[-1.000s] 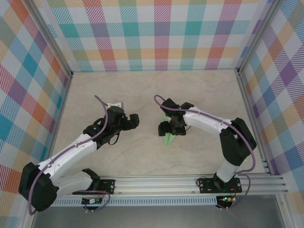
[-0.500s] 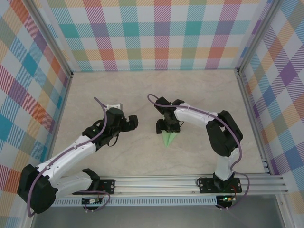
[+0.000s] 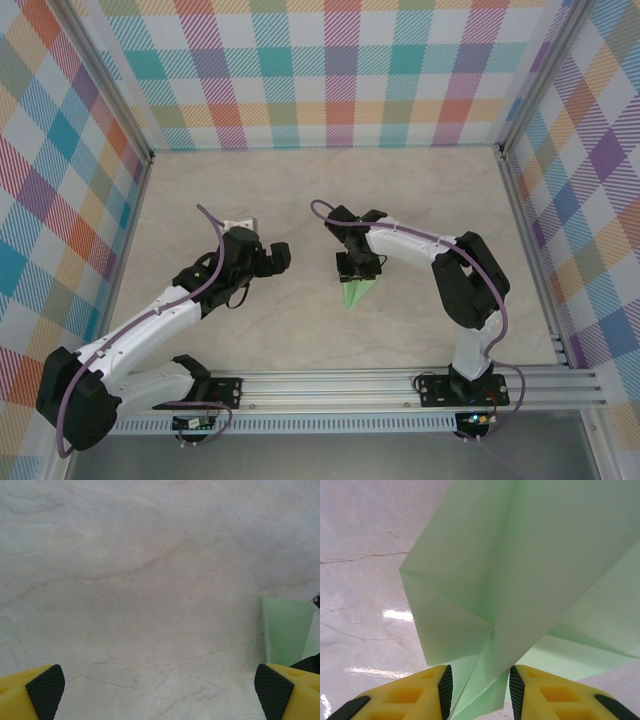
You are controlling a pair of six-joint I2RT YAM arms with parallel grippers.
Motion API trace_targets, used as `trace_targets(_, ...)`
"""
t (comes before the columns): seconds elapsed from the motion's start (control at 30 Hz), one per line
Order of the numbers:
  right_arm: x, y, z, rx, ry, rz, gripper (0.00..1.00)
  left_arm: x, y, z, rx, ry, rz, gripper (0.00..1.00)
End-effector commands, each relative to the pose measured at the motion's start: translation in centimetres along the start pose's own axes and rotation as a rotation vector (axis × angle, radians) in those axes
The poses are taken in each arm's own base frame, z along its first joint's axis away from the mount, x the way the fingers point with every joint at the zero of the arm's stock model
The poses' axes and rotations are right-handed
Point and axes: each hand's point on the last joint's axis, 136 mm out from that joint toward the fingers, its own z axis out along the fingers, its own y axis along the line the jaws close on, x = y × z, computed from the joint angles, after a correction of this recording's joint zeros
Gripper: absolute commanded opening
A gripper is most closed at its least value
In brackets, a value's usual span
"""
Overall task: Fold a paper plane with a square sheet of paper (fold left side to right side)
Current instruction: Pick up the paper plane at the center of the table.
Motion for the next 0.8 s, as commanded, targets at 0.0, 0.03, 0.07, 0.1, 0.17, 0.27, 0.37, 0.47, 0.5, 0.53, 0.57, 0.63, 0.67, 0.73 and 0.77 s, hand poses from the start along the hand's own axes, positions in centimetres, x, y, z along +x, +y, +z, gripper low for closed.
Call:
trace_targets(0.0, 0.8, -0.4, 0.1, 0.018, 0.016, 0.006, 0.37, -0.3, 1.0, -0.4, -0.035, -0.015, -0.005, 1.0)
trace_targets(0.03, 0.9, -0.6, 0.1, 0.023, 0.018, 0.007, 0.37, -0.3, 1.0, -0.4, -0.033, -0.015, -0.005, 1.0)
trace_targets(0.07, 0.9, -0.7, 0.0, 0.026, 0.016, 0.008, 0.37, -0.4, 1.0, -0.4, -0.033, -0.017, -0.006, 1.0)
trace_targets(0.1, 1.0, -0.8, 0.0, 0.032, 0.017, 0.008, 0.37, -0.3, 1.0, -0.4, -0.033, -0.015, -0.006, 1.0)
trace_targets(0.17, 1.1, -1.2, 0.0, 0.043, 0.014, 0.015, 0.38, -0.3, 0.9, -0.3, -0.033, -0.015, -0.006, 1.0)
trace_targets(0.27, 1.4, -1.5, 0.3, 0.036, 0.022, 0.03, 0.38, -0.3, 0.9, -0.3, -0.033, -0.015, -0.007, 1.0)
trace_targets(0.37, 1.7, -1.5, 0.9, 0.018, 0.036, 0.046, 0.37, -0.3, 1.0, -0.4, -0.035, -0.013, -0.004, 1.0)
trace_targets(0.47, 1.5, -1.0, 0.8, -0.008, 0.026, 0.048, 0.33, -0.3, 1.0, -0.4, -0.035, -0.013, -0.004, 1.0)
trace_targets(0.5, 1.4, -0.9, 0.7, -0.012, 0.024, 0.047, 0.32, -0.3, 1.1, -0.4, -0.037, -0.012, -0.004, 1.0)
trace_targets(0.53, 1.3, -0.8, 0.5, -0.013, 0.022, 0.046, 0.3, -0.3, 1.0, -0.4, -0.037, -0.013, -0.004, 1.0)
trace_targets(0.57, 1.2, -0.8, 0.4, -0.012, 0.018, 0.042, 0.28, -0.2, 1.1, -0.4, -0.038, -0.012, -0.004, 1.0)
trace_targets(0.63, 1.1, -0.9, 0.1, -0.007, 0.015, 0.035, 0.23, -0.3, 1.1, -0.5, -0.042, -0.017, -0.004, 1.0)
trace_targets(0.67, 1.0, -1.0, -0.1, -0.005, 0.011, 0.034, 0.2, -0.5, 1.2, -0.6, -0.044, -0.021, -0.005, 1.0)
trace_targets(0.73, 0.7, -1.2, -0.7, -0.001, 0.0, 0.029, 0.16, -0.6, 1.3, -0.8, -0.048, -0.031, -0.004, 1.0)
trace_targets(0.77, 0.4, -1.3, -1.0, 0.003, -0.008, 0.023, 0.13, -0.8, 1.3, -1.0, -0.05, -0.038, -0.004, 1.0)
